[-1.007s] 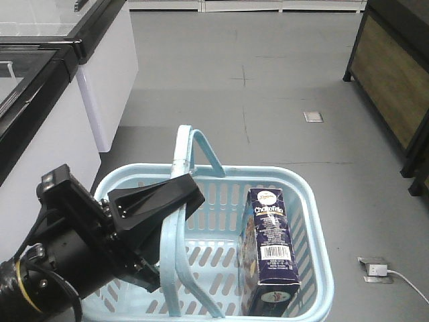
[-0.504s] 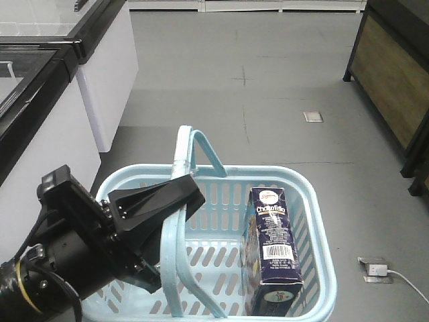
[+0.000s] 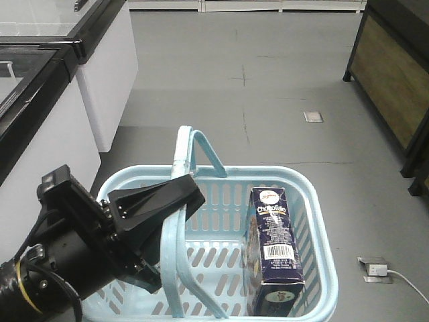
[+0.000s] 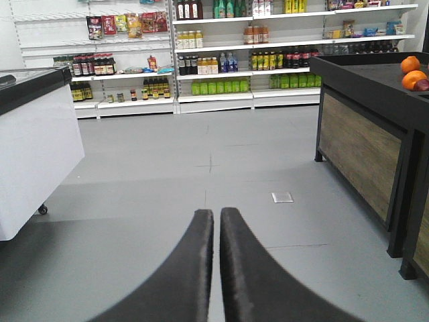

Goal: Left arm holds basket, right arm returns cookies
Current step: 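Hold the basket steady in front of the robot with the left gripper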

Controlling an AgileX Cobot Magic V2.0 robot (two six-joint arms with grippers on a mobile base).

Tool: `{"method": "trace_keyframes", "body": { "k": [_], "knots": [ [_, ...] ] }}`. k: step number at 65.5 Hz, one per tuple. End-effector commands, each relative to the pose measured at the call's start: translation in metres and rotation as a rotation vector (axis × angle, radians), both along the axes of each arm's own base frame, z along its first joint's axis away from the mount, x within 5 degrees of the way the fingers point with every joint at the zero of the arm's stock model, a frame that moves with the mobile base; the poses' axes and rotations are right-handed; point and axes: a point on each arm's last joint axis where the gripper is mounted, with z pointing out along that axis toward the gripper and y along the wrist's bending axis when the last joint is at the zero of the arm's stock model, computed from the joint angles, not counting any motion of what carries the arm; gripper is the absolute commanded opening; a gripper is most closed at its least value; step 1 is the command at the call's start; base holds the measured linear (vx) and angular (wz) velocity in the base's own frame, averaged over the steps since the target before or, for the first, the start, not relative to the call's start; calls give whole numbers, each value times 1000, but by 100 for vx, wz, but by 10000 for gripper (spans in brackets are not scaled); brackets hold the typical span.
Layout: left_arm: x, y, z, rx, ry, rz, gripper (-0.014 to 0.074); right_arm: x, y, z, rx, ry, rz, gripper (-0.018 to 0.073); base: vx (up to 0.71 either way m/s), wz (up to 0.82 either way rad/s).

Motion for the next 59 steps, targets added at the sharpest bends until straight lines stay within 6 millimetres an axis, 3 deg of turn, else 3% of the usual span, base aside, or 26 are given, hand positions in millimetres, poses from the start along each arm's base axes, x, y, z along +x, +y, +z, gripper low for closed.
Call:
{"method": "trace_keyframes", "body": {
  "k": [1,59],
  "knots": [
    [-5,4,25,-153,-98,-15,0,0,0,1,-11,-68,-6,-6,0,0],
    [-5,4,25,-153,-98,-15,0,0,0,1,-11,-68,-6,-6,0,0]
  ]
}}
